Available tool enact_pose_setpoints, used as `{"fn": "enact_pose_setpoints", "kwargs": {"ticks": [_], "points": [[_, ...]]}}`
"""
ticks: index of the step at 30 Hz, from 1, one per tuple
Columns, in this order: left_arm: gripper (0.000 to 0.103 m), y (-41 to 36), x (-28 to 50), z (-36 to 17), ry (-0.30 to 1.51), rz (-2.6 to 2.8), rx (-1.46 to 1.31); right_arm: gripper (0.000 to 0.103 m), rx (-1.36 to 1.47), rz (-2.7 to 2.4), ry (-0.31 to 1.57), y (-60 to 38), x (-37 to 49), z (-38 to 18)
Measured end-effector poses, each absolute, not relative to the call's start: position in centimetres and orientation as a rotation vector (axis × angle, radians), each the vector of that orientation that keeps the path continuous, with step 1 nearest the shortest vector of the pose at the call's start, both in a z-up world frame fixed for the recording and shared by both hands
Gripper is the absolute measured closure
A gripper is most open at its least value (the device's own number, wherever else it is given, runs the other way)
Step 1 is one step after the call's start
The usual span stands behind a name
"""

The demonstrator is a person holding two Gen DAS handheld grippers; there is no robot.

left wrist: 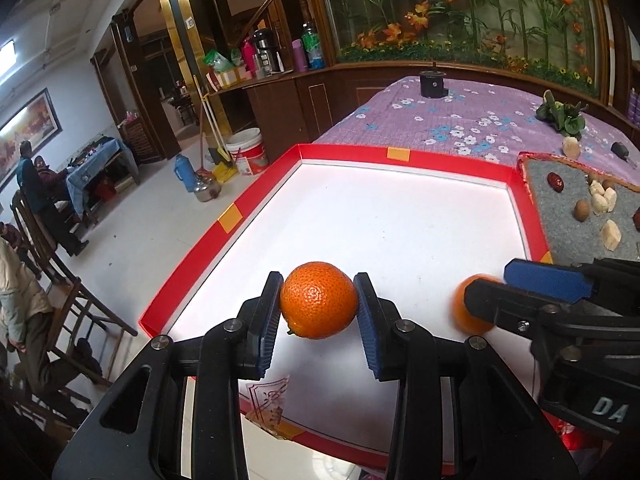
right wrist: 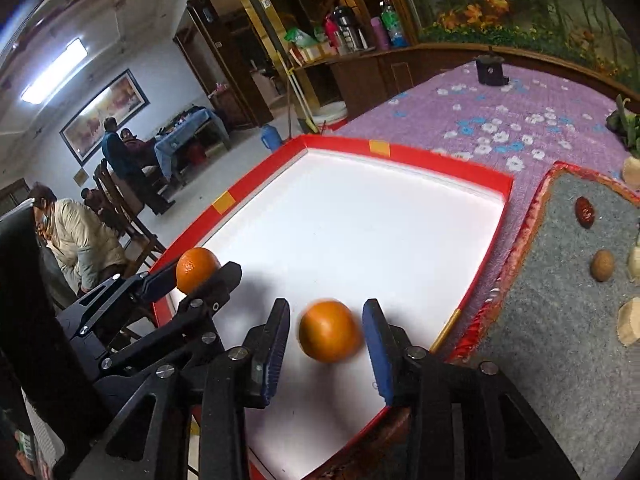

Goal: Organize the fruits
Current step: 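Carry the orange to the white tray and open the left gripper, then move the left tool back over the grey mat toward a round cake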

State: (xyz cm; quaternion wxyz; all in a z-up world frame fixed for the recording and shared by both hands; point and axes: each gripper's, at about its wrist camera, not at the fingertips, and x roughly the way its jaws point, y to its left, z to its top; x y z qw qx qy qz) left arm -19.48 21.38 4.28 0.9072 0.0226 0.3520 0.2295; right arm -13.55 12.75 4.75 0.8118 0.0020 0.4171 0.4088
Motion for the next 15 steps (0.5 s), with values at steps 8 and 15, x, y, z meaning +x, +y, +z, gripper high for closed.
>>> {"fn": "enact_pose_setpoints", "kwargs": {"ticks": [8, 15], "points": [[0.032, 18.5, -21.1, 7.2, 0.592, 0.460, 0.093, 0.055, 0.074, 0.825, 0.715, 7.1, -13.9, 7.9], [0.025, 12.1, -20.7, 7.7, 0.587, 0.254, 0.167, 0.055, 0.146, 0.581, 0.648, -3.5, -12.3, 8.8]]}}
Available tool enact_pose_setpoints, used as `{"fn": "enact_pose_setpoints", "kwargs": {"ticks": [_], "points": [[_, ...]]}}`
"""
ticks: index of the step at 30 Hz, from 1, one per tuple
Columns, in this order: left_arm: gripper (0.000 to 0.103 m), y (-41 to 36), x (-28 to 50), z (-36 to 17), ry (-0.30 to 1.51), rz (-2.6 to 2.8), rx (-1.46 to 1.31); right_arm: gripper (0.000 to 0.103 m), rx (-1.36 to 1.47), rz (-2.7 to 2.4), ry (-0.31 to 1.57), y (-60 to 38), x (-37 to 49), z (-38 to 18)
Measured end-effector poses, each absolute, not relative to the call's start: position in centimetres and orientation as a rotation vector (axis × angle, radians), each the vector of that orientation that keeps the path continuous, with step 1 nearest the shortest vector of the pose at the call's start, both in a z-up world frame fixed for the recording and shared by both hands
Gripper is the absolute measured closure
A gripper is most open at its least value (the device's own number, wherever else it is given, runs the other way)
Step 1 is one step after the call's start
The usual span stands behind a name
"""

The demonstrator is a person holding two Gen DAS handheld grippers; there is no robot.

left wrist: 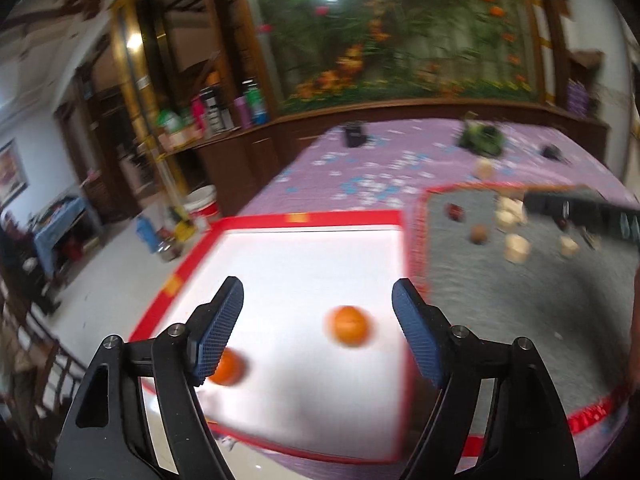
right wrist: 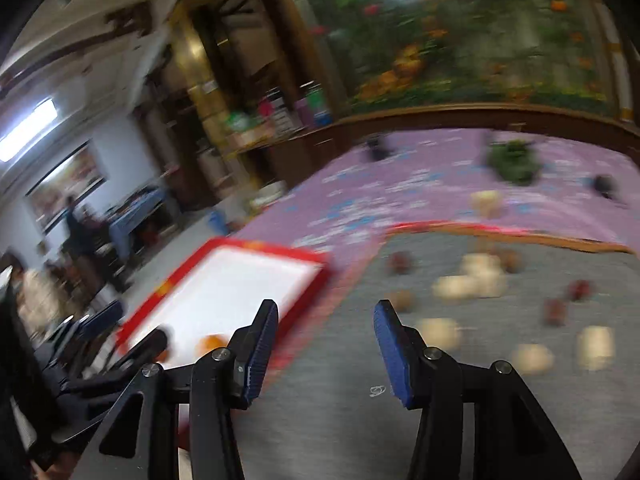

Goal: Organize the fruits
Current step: 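Move the left tool back over the grey mat toward a round cake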

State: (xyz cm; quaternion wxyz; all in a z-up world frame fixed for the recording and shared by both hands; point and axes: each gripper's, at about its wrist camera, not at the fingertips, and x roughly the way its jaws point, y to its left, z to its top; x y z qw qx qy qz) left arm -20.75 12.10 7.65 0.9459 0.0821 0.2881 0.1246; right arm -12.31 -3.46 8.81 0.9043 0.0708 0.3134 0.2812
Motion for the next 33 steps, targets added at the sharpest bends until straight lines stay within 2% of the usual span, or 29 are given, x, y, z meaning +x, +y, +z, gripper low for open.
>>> {"fn": "enact_pose_setpoints", "kwargs": {"ticks": [6, 11, 16, 26, 33], "points": [[0.025, 6.6, -19.0, 7.0, 0.629, 0.079, 0.231, 0.054, 0.165, 0.299, 0.628, -13.6, -10.7, 8.3], [0.025, 3.0, -15.4, 7.2, 0.634, -0.040, 0.256, 0.054, 0.244, 0.227, 0.701, -19.3, -9.6, 6.5], [0.025, 1.5, -11.7, 5.9, 0.716, -0.105, 0.207, 0.054, 0.265, 0.236, 0.755, -20.3, -8.4, 4.5], [0.025, 0.4, -9.3, 3.5, 0.791, -0.129, 0.170, 0.054, 0.195, 0.236, 0.818, -18.6, -7.2, 3.0], [0.025, 0.1, -7.7, 2.9, 0.831, -0.134, 0.163, 0.067, 0.208, 0.207, 0.859, -18.9, -6.6, 2.3]]}}
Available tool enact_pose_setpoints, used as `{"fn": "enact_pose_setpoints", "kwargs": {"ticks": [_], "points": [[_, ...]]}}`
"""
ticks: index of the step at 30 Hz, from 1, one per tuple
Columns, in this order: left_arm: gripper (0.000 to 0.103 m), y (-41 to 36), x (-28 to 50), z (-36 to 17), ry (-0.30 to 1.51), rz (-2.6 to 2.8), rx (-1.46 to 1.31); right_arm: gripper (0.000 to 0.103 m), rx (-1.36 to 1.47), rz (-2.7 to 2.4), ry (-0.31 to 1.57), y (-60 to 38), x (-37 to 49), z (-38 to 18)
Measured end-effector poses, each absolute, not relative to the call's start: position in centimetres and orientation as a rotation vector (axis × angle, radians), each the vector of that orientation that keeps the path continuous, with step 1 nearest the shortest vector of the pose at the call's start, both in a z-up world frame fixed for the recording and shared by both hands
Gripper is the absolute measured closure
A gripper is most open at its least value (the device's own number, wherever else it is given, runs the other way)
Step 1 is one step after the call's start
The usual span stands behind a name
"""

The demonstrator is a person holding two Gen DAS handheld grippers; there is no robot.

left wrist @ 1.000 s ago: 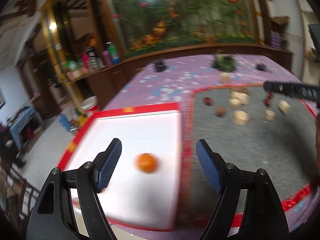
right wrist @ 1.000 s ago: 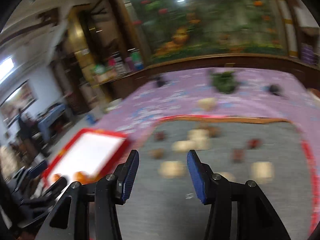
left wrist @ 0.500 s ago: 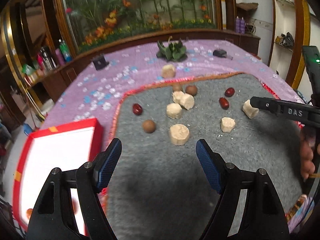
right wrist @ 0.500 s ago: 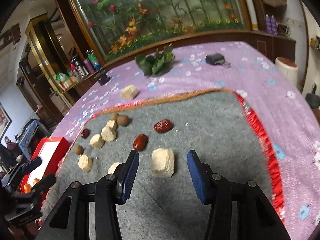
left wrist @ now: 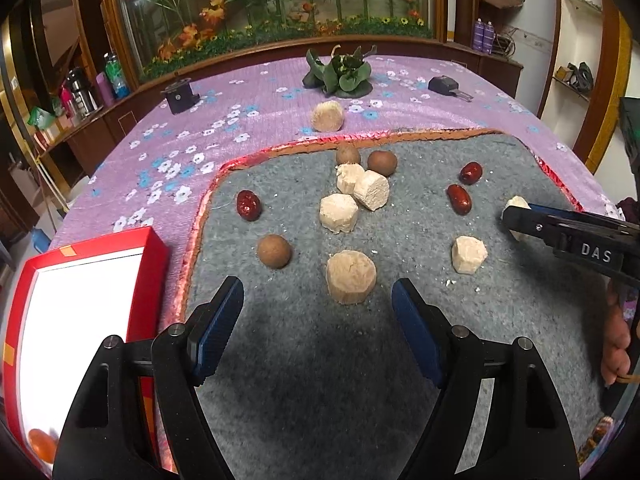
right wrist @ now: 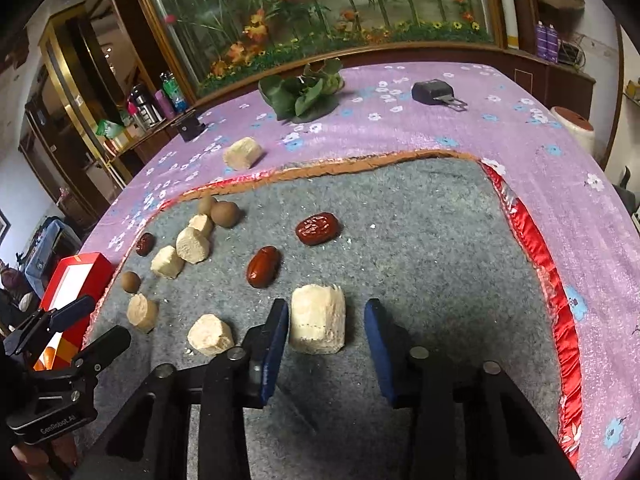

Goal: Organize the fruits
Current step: 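Move the left tool back over the grey mat toward a round cake, then grasp the round pale cake with the left gripper, then carry the cake to the white tray and release it with the left gripper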

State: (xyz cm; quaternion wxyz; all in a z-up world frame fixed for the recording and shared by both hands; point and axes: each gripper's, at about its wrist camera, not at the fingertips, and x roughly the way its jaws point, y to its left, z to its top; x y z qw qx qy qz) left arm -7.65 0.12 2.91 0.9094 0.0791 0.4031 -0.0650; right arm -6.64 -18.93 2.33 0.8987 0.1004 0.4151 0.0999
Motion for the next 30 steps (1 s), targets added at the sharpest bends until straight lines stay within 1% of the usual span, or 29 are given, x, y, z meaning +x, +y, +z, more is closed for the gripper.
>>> {"fn": "enact_pose_setpoints", "kwargs": {"ticks": [3, 6, 10, 12, 13, 18, 19, 20, 23, 30], "points": [[0.027, 0.0, -6.9, 2.6, 0.851, -0.125, 0.165, 0.070, 0.204, 0.217, 0.862, -18.8, -6.6, 2.3], [0.032, -0.3, -6.2, 2.0, 0.887, -0.130, 0.164, 0.070, 0.195, 0.220, 0.864, -18.7, -6.7, 2.3], [0.048, -0.8, -5.4, 1.5, 0.927, -0.154, 0.170, 0.072, 0.193, 0.226, 0.866, -18.5, -6.6, 2.3], [0.053, -0.8, -5.1, 1.4, 0.938, -0.169, 0.160, 0.075, 0.189, 0.235, 0.866, -18.4, -6.6, 2.3], [0.057, -0.7, -5.0, 1.4, 0.942, -0.176, 0.148, 0.076, 0.187, 0.240, 0.867, -18.3, -6.6, 2.3], [0.068, -0.1, -5.2, 1.6, 0.942, -0.189, 0.106, 0.076, 0.205, 0.251, 0.864, -18.5, -6.6, 2.3], [0.073, -0.2, -5.4, 1.8, 0.935, -0.192, 0.105, 0.076, 0.209, 0.250, 0.862, -18.6, -6.5, 2.3], [0.074, -0.2, -5.6, 1.9, 0.930, -0.199, 0.101, 0.076, 0.210, 0.250, 0.858, -18.6, -6.6, 2.4], [0.074, -0.3, -6.7, 2.8, 0.905, -0.193, 0.105, 0.076, 0.214, 0.248, 0.841, -18.7, -6.7, 2.6], [0.074, 1.3, -11.0, 5.9, 0.784, -0.149, 0.109, 0.076, 0.218, 0.226, 0.751, -19.0, -7.6, 3.8]]}}
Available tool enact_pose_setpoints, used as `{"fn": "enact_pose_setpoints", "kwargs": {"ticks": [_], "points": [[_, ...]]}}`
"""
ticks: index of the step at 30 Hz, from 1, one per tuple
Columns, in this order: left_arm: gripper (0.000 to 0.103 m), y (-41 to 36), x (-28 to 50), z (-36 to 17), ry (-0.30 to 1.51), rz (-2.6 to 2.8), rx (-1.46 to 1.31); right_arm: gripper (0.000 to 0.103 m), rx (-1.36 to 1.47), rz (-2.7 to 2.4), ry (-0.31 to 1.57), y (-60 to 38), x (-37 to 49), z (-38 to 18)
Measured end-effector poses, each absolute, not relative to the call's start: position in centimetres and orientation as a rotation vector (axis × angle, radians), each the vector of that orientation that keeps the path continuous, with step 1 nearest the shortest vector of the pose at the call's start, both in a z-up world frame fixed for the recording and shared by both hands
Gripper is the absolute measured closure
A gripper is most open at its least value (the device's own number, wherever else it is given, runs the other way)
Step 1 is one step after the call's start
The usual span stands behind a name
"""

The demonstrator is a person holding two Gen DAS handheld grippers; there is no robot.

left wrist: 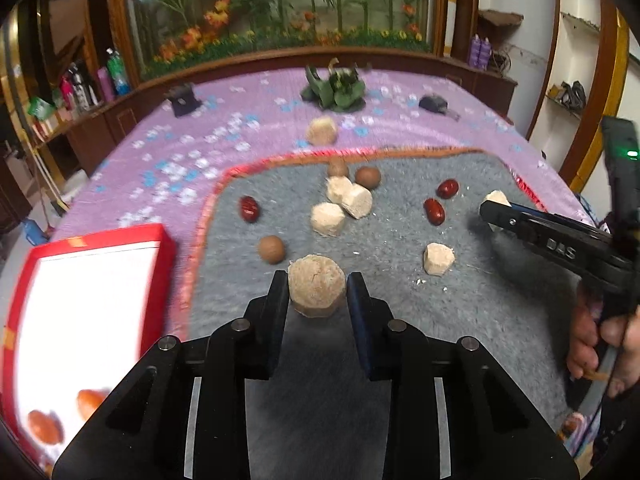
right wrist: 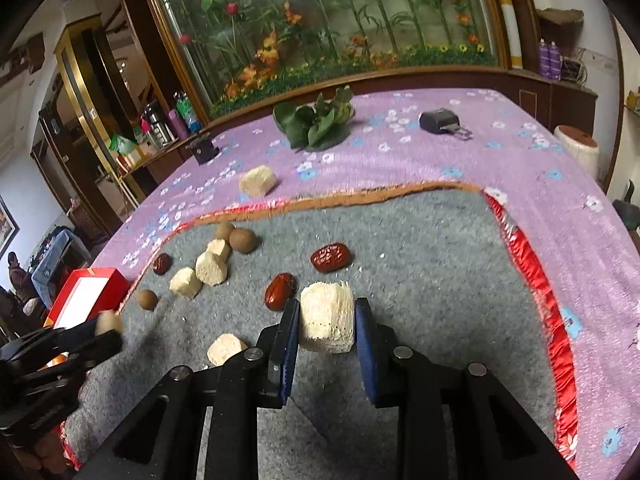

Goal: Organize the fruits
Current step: 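Carry the cake to the white tray and release it with the left gripper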

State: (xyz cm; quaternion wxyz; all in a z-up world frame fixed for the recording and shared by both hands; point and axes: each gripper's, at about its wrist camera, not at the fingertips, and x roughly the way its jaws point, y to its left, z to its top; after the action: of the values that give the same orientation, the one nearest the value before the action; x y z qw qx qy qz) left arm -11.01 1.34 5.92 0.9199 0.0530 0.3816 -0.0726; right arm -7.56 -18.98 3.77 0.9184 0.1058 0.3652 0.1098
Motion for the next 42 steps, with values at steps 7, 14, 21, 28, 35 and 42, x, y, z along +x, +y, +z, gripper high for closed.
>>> {"fn": "enact_pose_setpoints", "kwargs": {"ticks": [7, 14, 21, 28, 35, 42], "points": [[0.074, 5.4, -14.4, 7.9, 0.714, -0.060, 0.076, 0.077, 0.222, 0.201, 0.715, -19.2, -7.8, 4.3], [0.074, 10.0, -16.0, 8.2, 0.687, 0.060, 0.056, 0.077, 0.201, 0.341, 0.686, -13.7, -9.4, 6.3], [0.074, 14.6, -17.1, 7.5, 0.680, 0.161, 0.006, 0.077, 0.121, 0.571, 0.666, -3.4, -11.4, 8.1], [0.074, 18.4, -18.2, 6.9, 0.677, 0.257, -0.016, 0.077, 0.026, 0.733, 0.694, 6.2, -13.2, 7.7], [0.074, 20.9, -18.7, 5.7, 0.692, 0.309, -0.026, 0.077, -0.035, 0.782, 0.736, 11.2, -13.7, 6.6], [0.074, 21.5, -18.8, 5.0, 0.695, 0.345, -0.005, 0.077, -0.056, 0.763, 0.789, 13.1, -13.4, 5.0]]}}
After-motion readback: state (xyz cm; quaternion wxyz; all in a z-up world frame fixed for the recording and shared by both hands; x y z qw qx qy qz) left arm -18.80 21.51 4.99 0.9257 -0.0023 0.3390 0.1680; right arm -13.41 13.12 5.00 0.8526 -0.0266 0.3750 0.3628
